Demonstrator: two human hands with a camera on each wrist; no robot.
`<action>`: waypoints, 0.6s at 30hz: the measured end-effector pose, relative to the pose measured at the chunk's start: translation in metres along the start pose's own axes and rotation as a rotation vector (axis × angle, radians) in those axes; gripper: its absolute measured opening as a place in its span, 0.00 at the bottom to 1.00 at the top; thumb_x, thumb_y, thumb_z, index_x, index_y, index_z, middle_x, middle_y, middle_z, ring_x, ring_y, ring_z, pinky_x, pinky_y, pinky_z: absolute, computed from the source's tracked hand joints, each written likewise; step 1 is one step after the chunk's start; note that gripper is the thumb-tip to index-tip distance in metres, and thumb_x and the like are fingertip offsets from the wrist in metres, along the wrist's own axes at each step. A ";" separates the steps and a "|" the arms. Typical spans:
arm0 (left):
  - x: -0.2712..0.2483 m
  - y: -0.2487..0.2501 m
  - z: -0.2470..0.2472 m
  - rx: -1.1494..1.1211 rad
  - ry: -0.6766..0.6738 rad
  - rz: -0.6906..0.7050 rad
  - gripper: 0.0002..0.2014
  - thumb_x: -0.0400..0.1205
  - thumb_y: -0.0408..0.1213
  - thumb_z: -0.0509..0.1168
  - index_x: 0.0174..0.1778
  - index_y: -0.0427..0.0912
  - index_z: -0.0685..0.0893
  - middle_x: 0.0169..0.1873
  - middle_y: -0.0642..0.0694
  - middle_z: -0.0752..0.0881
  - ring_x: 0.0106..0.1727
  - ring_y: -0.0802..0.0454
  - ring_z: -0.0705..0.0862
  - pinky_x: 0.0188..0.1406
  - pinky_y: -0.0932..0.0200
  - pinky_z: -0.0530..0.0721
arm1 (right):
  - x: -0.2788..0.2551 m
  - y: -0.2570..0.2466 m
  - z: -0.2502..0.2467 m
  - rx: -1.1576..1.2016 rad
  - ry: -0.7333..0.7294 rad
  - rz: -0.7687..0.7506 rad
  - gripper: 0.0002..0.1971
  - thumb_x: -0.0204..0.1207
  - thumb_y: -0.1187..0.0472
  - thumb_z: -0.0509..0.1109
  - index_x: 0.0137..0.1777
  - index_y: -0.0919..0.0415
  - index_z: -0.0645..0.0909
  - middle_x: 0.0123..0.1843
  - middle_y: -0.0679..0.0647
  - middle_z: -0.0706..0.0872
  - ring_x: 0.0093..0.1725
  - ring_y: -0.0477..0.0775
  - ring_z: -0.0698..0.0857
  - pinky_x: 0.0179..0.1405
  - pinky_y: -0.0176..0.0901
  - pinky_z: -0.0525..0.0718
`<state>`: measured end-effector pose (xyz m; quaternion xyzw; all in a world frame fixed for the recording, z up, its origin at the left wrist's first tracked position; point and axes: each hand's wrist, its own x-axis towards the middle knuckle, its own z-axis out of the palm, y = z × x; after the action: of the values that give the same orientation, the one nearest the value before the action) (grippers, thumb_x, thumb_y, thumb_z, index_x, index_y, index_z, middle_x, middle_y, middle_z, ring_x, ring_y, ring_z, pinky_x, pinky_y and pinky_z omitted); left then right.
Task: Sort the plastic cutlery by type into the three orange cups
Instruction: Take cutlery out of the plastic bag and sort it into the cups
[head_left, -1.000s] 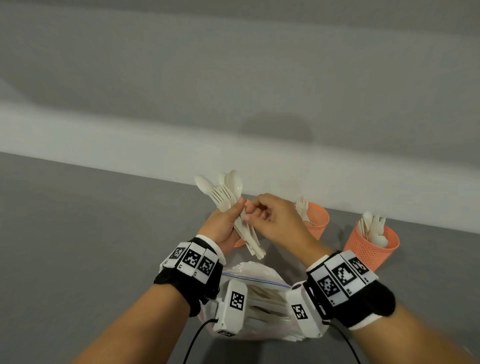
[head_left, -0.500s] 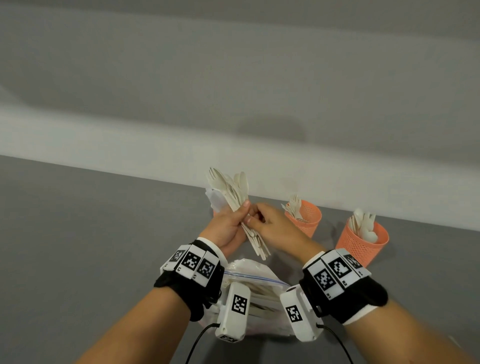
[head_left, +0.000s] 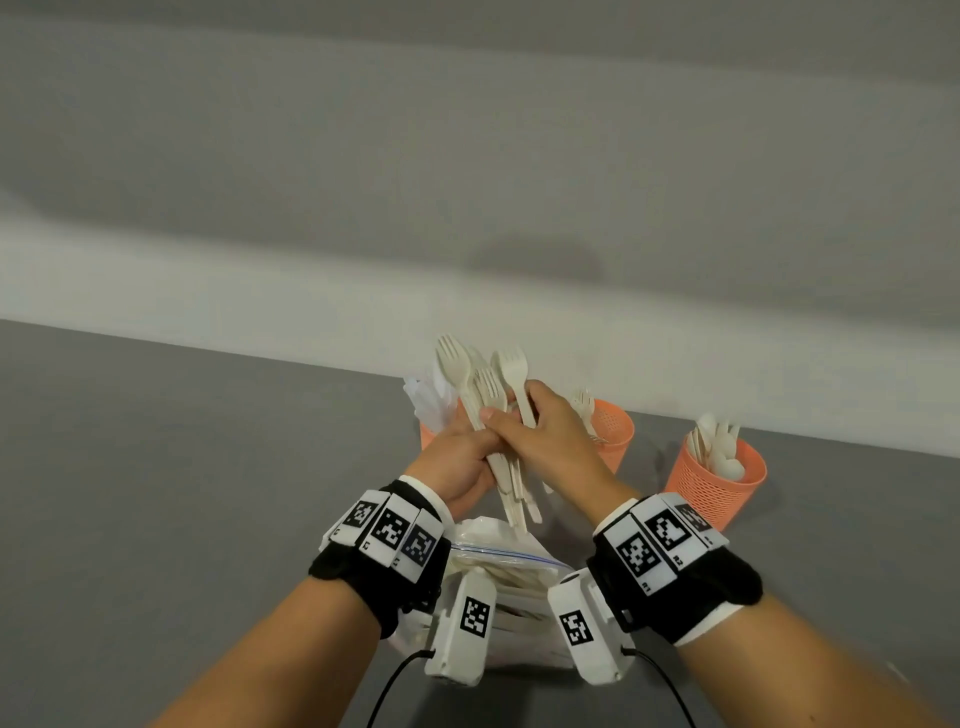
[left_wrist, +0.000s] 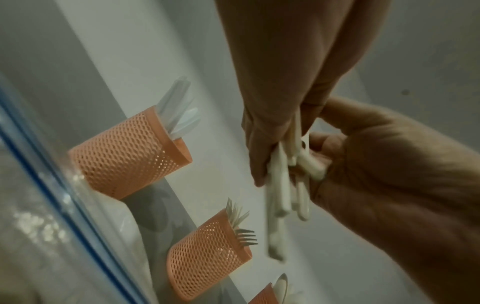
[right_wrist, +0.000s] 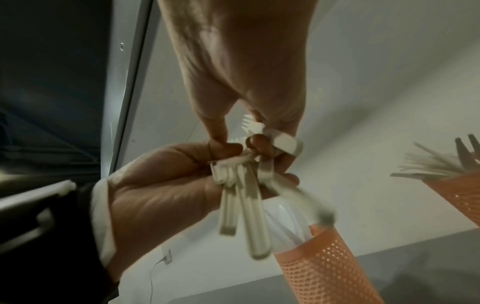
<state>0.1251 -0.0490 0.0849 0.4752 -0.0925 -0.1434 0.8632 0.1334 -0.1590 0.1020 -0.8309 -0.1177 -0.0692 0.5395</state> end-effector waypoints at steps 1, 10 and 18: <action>-0.001 -0.001 0.002 -0.007 -0.005 -0.007 0.25 0.79 0.15 0.48 0.72 0.33 0.70 0.54 0.38 0.84 0.53 0.49 0.86 0.45 0.58 0.89 | 0.001 0.001 0.000 -0.007 0.019 -0.012 0.07 0.74 0.57 0.72 0.44 0.59 0.78 0.37 0.52 0.82 0.35 0.45 0.80 0.31 0.24 0.76; -0.002 -0.002 -0.001 -0.014 -0.007 -0.023 0.25 0.78 0.15 0.47 0.70 0.33 0.73 0.56 0.35 0.84 0.53 0.48 0.87 0.47 0.56 0.88 | 0.001 0.008 -0.005 0.045 -0.029 -0.023 0.07 0.73 0.63 0.72 0.49 0.65 0.83 0.36 0.50 0.83 0.37 0.46 0.82 0.42 0.37 0.82; 0.000 -0.005 -0.001 -0.081 0.048 -0.024 0.25 0.77 0.17 0.47 0.68 0.32 0.76 0.57 0.37 0.86 0.56 0.45 0.86 0.54 0.53 0.86 | 0.000 0.012 -0.007 0.052 -0.001 -0.008 0.09 0.73 0.63 0.72 0.51 0.61 0.77 0.39 0.50 0.82 0.38 0.46 0.81 0.39 0.32 0.80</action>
<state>0.1245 -0.0508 0.0799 0.4442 -0.0602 -0.1457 0.8819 0.1371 -0.1705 0.0942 -0.8160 -0.1230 -0.0679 0.5607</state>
